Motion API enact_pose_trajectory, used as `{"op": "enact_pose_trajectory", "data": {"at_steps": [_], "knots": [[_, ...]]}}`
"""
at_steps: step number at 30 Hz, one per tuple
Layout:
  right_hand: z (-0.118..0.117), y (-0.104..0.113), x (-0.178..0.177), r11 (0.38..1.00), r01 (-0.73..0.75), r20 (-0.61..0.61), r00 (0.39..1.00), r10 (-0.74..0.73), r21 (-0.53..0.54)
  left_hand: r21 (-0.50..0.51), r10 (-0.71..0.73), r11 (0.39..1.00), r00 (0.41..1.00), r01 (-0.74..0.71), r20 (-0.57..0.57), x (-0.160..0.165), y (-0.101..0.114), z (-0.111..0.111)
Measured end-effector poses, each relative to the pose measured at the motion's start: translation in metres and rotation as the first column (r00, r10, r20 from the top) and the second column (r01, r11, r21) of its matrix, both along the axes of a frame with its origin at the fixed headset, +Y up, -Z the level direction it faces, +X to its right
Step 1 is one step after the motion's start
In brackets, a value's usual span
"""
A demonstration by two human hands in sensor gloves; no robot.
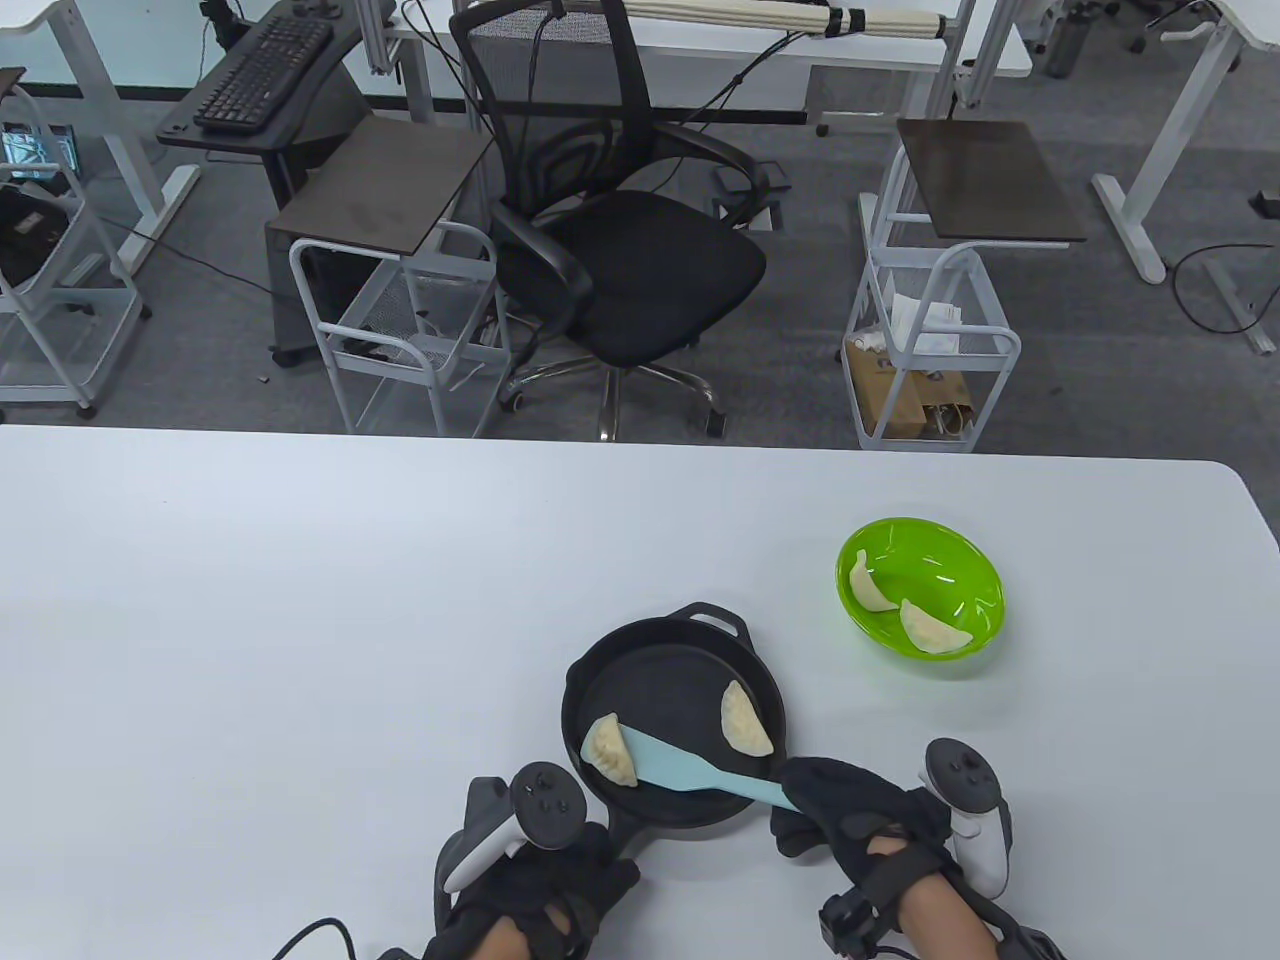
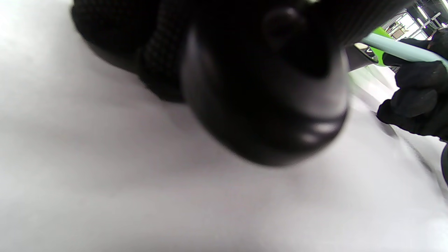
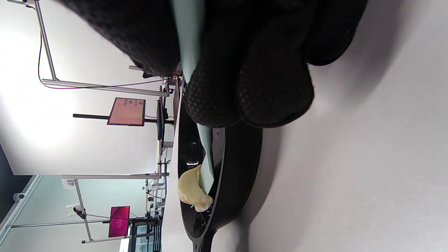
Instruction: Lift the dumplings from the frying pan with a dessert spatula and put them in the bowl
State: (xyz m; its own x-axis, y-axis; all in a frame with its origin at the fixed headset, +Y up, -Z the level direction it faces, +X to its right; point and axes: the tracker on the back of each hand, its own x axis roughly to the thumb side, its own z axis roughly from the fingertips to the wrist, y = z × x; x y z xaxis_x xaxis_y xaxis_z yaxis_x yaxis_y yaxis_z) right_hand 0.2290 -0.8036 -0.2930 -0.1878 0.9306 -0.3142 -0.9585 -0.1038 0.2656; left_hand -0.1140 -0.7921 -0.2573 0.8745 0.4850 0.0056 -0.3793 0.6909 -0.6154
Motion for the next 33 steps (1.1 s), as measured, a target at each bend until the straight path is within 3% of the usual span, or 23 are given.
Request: {"op": "enact_pose_trajectory", "data": {"at_steps": [33], "knots": [[0.002, 0.006, 0.013, 0.991, 0.128, 0.161, 0.978, -0.134, 0.046, 0.000, 0.001, 1.000, 1.000, -0.001, -0.001, 0.000, 0.000, 0.000]]}}
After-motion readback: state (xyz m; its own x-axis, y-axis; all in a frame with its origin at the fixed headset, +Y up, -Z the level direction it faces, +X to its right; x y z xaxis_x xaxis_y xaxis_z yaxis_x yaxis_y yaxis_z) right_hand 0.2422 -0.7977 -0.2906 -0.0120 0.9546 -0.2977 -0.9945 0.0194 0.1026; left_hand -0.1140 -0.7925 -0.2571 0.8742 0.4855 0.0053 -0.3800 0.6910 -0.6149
